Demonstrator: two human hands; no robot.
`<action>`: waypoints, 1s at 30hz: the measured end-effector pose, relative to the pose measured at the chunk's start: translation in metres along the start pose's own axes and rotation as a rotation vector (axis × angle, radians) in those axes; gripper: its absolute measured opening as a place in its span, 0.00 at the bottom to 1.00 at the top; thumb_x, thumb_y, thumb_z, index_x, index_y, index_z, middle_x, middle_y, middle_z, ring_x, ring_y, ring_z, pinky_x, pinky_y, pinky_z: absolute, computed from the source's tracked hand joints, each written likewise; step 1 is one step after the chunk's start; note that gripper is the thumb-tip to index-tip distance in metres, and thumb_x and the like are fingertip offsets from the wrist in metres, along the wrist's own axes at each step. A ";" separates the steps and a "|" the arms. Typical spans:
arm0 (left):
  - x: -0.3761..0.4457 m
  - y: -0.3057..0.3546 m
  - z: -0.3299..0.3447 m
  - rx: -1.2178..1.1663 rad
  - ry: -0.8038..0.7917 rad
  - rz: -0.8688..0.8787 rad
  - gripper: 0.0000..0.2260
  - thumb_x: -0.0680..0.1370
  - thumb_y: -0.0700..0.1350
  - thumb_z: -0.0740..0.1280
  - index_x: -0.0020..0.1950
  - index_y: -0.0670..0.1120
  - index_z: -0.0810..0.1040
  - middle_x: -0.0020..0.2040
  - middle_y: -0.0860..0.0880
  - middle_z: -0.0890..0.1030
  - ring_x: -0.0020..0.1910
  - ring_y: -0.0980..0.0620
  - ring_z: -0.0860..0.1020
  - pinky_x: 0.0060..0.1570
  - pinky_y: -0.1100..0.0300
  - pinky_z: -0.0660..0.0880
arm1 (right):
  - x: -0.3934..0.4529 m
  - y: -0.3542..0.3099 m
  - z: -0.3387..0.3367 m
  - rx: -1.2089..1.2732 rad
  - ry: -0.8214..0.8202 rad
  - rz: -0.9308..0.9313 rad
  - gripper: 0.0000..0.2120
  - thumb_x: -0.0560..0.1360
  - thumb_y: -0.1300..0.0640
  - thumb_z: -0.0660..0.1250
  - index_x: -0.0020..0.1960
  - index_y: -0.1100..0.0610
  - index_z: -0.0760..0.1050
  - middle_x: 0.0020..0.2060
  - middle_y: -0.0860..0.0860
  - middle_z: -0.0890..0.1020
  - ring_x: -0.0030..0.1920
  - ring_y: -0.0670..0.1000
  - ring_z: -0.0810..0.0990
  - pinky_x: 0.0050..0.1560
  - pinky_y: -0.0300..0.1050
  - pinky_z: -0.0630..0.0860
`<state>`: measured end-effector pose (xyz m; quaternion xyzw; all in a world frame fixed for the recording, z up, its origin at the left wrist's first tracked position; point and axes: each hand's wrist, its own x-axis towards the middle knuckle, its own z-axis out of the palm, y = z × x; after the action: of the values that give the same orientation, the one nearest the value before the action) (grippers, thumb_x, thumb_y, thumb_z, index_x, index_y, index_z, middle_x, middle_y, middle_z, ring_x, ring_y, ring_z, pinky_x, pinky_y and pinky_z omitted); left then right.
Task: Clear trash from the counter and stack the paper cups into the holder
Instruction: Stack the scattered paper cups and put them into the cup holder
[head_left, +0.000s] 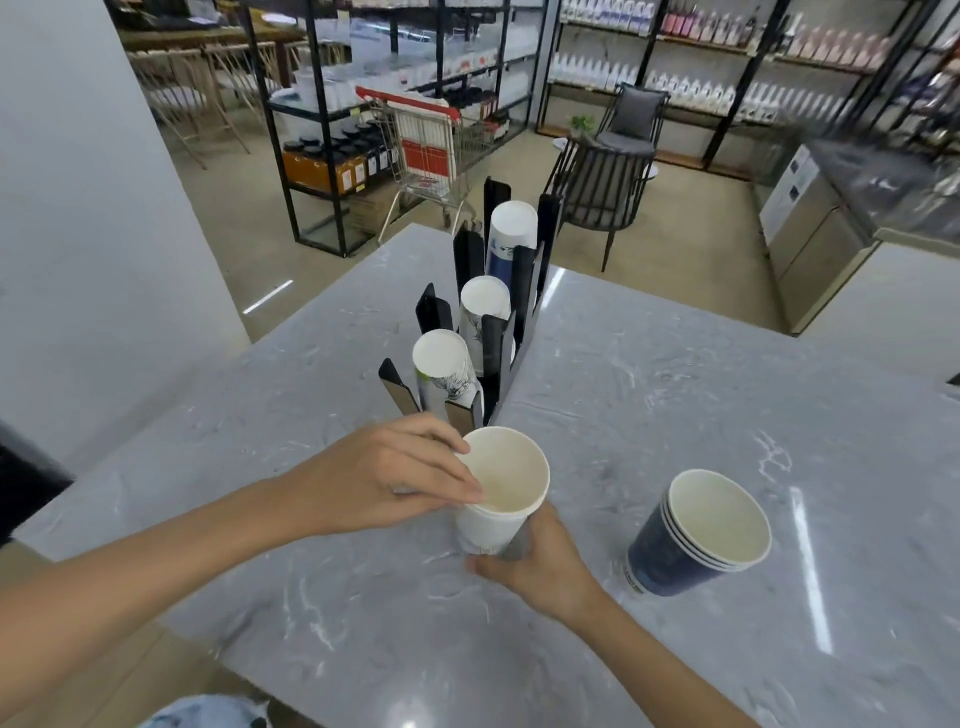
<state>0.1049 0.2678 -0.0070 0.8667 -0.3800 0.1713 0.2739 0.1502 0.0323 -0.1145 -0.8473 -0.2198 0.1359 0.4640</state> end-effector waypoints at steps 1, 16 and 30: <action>0.008 0.002 -0.005 -0.009 0.004 0.014 0.09 0.80 0.44 0.70 0.57 0.47 0.87 0.53 0.52 0.87 0.56 0.45 0.81 0.53 0.52 0.79 | 0.000 -0.003 -0.005 0.018 0.022 -0.011 0.40 0.61 0.50 0.84 0.68 0.43 0.69 0.61 0.32 0.78 0.64 0.36 0.75 0.64 0.36 0.73; 0.112 -0.026 -0.097 0.031 0.253 -0.051 0.14 0.74 0.40 0.76 0.60 0.45 0.84 0.53 0.51 0.87 0.53 0.58 0.84 0.58 0.59 0.80 | 0.027 -0.085 -0.115 0.140 0.329 -0.134 0.40 0.66 0.46 0.82 0.70 0.36 0.63 0.59 0.34 0.80 0.63 0.36 0.77 0.60 0.41 0.74; 0.115 -0.084 -0.109 -0.022 0.256 -0.479 0.35 0.72 0.45 0.77 0.74 0.64 0.67 0.68 0.59 0.74 0.40 0.61 0.86 0.45 0.70 0.81 | 0.102 -0.183 -0.167 0.142 0.421 -0.348 0.31 0.71 0.50 0.79 0.69 0.47 0.69 0.61 0.45 0.82 0.60 0.36 0.79 0.49 0.28 0.78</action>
<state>0.2333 0.3156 0.1085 0.9002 -0.1282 0.2057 0.3618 0.2659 0.0483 0.1268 -0.7719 -0.2508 -0.1096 0.5738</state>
